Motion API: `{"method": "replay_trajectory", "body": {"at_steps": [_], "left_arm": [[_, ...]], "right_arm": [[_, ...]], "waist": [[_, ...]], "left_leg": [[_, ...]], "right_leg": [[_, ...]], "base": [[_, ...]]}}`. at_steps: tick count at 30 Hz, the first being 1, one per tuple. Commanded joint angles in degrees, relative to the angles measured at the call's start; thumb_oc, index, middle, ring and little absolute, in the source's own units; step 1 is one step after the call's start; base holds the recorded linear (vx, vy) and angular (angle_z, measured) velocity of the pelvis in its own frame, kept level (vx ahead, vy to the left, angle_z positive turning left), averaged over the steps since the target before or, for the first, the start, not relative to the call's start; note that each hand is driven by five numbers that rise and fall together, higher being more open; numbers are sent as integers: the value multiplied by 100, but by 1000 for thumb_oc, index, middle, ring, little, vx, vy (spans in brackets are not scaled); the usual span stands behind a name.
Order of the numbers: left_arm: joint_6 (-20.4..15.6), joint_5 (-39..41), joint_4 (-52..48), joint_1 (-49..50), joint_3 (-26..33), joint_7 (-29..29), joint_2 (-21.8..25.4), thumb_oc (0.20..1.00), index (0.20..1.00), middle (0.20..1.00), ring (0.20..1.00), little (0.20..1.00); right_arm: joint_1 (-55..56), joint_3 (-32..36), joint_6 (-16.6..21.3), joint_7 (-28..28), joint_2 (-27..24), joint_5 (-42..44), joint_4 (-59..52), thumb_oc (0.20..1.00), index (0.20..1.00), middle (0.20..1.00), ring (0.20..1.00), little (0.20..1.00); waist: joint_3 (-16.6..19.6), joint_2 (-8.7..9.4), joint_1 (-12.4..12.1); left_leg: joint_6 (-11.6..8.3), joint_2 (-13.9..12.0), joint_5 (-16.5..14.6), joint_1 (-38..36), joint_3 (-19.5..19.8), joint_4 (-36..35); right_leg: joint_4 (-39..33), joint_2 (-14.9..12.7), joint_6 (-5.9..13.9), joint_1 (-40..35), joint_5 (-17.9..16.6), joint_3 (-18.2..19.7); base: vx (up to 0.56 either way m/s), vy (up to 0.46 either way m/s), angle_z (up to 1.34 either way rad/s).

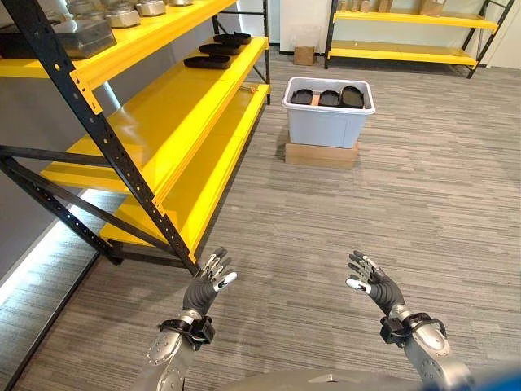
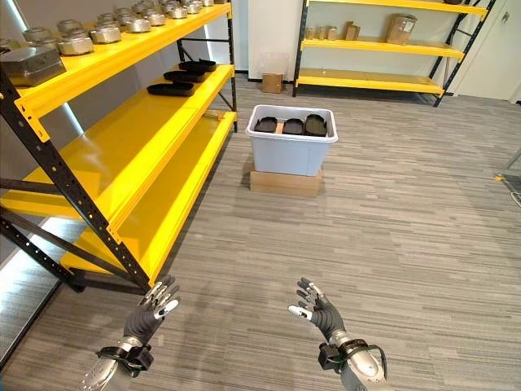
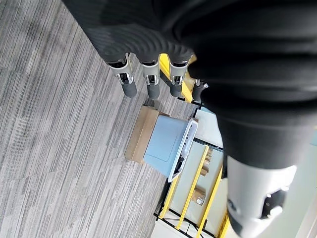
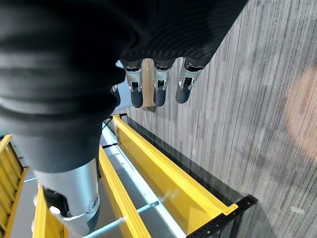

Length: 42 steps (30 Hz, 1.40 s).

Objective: Move parts from the plastic box to the shelf.

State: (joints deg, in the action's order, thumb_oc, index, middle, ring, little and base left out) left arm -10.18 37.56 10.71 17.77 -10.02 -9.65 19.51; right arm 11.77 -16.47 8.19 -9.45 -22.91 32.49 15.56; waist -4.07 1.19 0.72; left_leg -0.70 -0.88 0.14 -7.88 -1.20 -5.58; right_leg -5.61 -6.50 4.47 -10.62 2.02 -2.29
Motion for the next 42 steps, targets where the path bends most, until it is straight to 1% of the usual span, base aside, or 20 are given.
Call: {"method": "replay_trajectory", "body": {"at_steps": [1, 4, 7, 8, 9, 11, 15, 16, 17, 19, 20, 21, 22, 31, 32, 36, 40, 42], "left_arm": [[-207, -58, -95, -92, 51, -104, 124, 1000, 1000, 1000, 1000, 1000], [-207, -74, -60, -103, 37, -74, 122, 1000, 1000, 1000, 1000, 1000], [-201, -82, -68, -116, 22, -83, 121, 1000, 1000, 1000, 1000, 1000], [-186, -105, -80, -109, 3, -76, 118, 1000, 1000, 1000, 1000, 1000], [-186, -127, -127, -98, 5, -85, 131, 1000, 1000, 1000, 1000, 1000], [-175, -320, -113, -90, 31, -2, 142, 1000, 1000, 1000, 1000, 1000], [-167, -274, -143, -104, 43, 9, 125, 1000, 1000, 1000, 1000, 1000], [-163, -220, -150, -94, 38, -10, 114, 1000, 1000, 1000, 1000, 1000], [-166, -237, -151, -98, 32, -10, 112, 1000, 1000, 1000, 1000, 1000], [-159, -319, -132, -110, 20, 33, 116, 1000, 1000, 1000, 1000, 1000], [-155, -304, -130, -128, 5, 37, 113, 1000, 1000, 1000, 1000, 1000], [-150, -303, -105, -138, -11, 37, 108, 1000, 1000, 1000, 1000, 1000], [-152, -311, -105, -151, -11, 35, 105, 1000, 1000, 1000, 1000, 1000], [-155, -255, -162, -124, 12, 41, 62, 1000, 1000, 1000, 1000, 1000], [-155, -255, -161, -120, 10, 41, 62, 1000, 1000, 1000, 1000, 1000], [-149, -102, -146, -170, -15, 40, 51, 1000, 1000, 1000, 1000, 1000], [-136, -30, -169, -269, -68, 65, 81, 1000, 1000, 1000, 1000, 1000], [-144, -14, -166, -296, -77, 74, 94, 1000, 1000, 1000, 1000, 1000]], "right_arm": [[-113, 21, 205, -106, -14, 115, 21, 1000, 1000, 1000, 1000, 1000], [-117, 2, 201, -92, -2, 128, 32, 1000, 1000, 1000, 1000, 1000], [-122, -12, 192, -103, 9, 127, 29, 1000, 1000, 1000, 1000, 1000], [-116, -17, 191, -101, 8, 136, 38, 1000, 1000, 1000, 1000, 1000], [-116, -10, 187, -97, 2, 128, 35, 1000, 1000, 1000, 1000, 1000], [-118, -14, 166, -89, 18, 132, 63, 1000, 1000, 1000, 1000, 1000], [-121, -8, 165, -97, 20, 164, 82, 1000, 1000, 1000, 1000, 1000], [-121, -4, 164, -94, 18, 154, 83, 1000, 1000, 1000, 1000, 1000], [-122, -3, 167, -93, 17, 163, 66, 1000, 1000, 1000, 1000, 1000], [-134, -13, 152, -101, 20, 203, 82, 1000, 1000, 1000, 1000, 1000], [-138, -18, 147, -104, 24, 209, 79, 1000, 1000, 1000, 1000, 1000], [-140, -27, 151, -100, 20, 215, 76, 1000, 1000, 1000, 1000, 1000], [-150, -30, 146, -104, 11, 226, 63, 1000, 1000, 1000, 1000, 1000], [-167, 3, 135, -95, 21, 255, 55, 1000, 1000, 1000, 1000, 1000], [-162, 2, 135, -95, 21, 255, 56, 1000, 1000, 1000, 1000, 1000], [-174, -4, 140, -85, 19, 273, 24, 1000, 1000, 1000, 1000, 1000], [-219, -7, 141, -76, -10, 316, 39, 1000, 1000, 1000, 1000, 1000], [-241, -14, 146, -74, -13, 315, 55, 1000, 1000, 1000, 1000, 1000]], "waist": [[451, 49, 0], [444, 45, 1], [441, 38, 1], [442, 35, 4], [444, 30, 3], [438, 28, 5], [430, 26, 8], [423, 25, 9], [420, 22, 7], [418, 20, 8], [412, 19, 5], [410, 19, 6], [411, 19, 1], [375, 26, -17], [373, 27, -15], [335, 31, -11], [225, 29, 12], [210, 24, 15]], "left_leg": [[-101, -317, 66, 325, 101, 178], [-104, -317, 29, 277, 98, 162], [-99, -314, 75, 326, 105, 178], [-99, -313, 37, 283, 103, 158], [-98, -313, 79, 329, 99, 172], [-96, -312, 78, 318, 106, 168], [-98, -318, 86, 331, 123, 156], [-97, -319, 46, 300, 124, 146], [-95, -317, 88, 336, 122, 160], [-97, -318, 46, 302, 126, 150], [-95, -320, 90, 341, 123, 163], [-96, -318, 44, 296, 128, 146], [-95, -316, 84, 333, 130, 159], [-86, -302, 68, 349, 141, 170], [-87, -301, 27, 306, 143, 155], [-83, -312, 4, 308, 157, 174], [-76, -350, -92, 415, 209, 459], [-78, -362, -109, 454, 228, 522]], "right_leg": [[202, -299, 302, 266, -304, 127], [194, -302, 305, 216, -267, 111], [207, -298, 303, 257, -305, 117], [188, -299, 301, 214, -272, 109], [199, -295, 297, 257, -308, 121], [193, -290, 293, 255, -314, 122], [175, -288, 291, 264, -321, 142], [160, -289, 291, 229, -290, 135], [174, -286, 288, 268, -324, 141], [158, -282, 293, 227, -283, 125], [172, -282, 291, 267, -318, 133], [160, -284, 294, 219, -277, 120], [174, -283, 292, 251, -309, 128], [184, -290, 300, 249, -291, 116], [170, -292, 303, 204, -255, 106], [312, -313, 303, 239, -192, 98], [730, -280, 259, 393, -46, 127], [824, -263, 246, 440, -13, 123]], "base": [[0, 0, 0], [0, 0, 0], [-10, -2, 1], [-32, -7, 4], [-2, -7, 4], [-17, -3, 2], [8, -1, 0], [0, 0, 0], [0, 0, 0], [0, 0, 0], [34, 3, 0], [0, 0, 0], [0, 0, 0], [3, 0, 0], [0, 0, 0], [9, -1, 0], [0, 0, 0], [1, -11, 2]]}}
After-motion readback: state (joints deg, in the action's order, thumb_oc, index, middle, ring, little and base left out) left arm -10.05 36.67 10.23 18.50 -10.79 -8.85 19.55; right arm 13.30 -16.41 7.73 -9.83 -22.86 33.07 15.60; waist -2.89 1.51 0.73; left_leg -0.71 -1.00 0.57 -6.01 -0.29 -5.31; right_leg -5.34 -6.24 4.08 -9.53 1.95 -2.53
